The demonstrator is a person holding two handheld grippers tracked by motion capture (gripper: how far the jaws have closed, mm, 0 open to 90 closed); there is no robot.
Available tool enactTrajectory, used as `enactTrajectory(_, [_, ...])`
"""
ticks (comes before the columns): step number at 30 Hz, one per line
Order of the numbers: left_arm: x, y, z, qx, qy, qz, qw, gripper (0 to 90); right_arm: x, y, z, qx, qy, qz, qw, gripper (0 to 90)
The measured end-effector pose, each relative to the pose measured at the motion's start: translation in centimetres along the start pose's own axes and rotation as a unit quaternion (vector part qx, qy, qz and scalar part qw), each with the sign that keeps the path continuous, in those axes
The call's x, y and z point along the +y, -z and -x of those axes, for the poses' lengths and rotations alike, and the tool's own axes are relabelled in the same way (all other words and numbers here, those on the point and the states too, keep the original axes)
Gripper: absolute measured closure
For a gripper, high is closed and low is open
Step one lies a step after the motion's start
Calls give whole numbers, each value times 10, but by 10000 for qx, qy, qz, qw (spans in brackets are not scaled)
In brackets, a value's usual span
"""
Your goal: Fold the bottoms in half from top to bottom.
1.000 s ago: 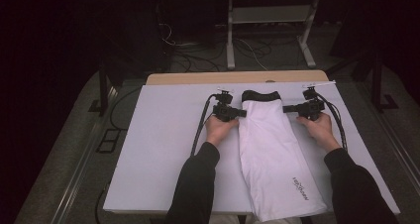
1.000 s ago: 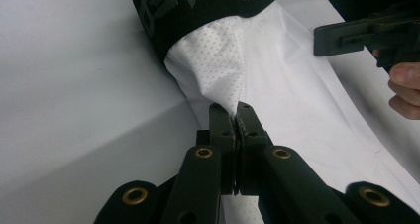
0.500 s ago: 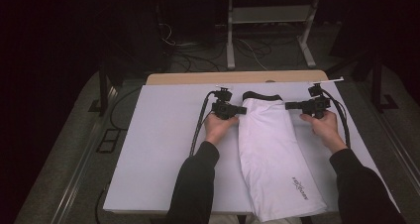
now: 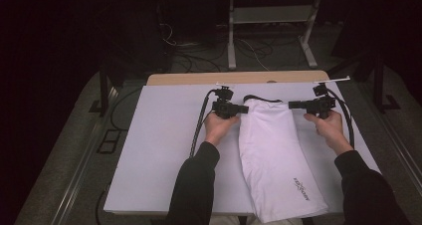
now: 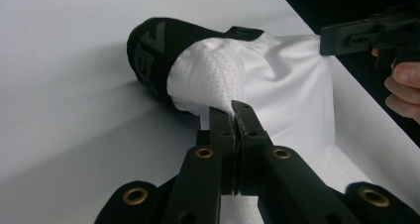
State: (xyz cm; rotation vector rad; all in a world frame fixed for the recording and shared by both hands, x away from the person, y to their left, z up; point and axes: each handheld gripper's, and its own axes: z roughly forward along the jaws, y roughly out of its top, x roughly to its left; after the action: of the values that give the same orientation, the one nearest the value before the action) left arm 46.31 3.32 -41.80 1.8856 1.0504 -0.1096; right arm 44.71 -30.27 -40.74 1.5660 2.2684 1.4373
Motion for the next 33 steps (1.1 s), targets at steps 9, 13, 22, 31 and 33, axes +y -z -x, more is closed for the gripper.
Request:
enactTrajectory(9, [2,11,14,3,-93,-45,9999,872,1,10,-8,22,71,90,9999,886])
enactTrajectory(13, [4,18,24,-16,-112,-19,9999,872,0,16,-13,9,150,128,9998,886])
enactTrajectory(22, [3,27,37,-136,-125,65,9998,872,-7,32,-19,109,166,193,9996,885])
enactTrajectory(31, [-5,32,44,-262,-95,58,9996,872,-16,37,-24,174,239,183,9994,885])
enactTrajectory(33, [-7,32,45,-300,-99,55,9995,872,-18,38,-25,191,239,179,9994,886])
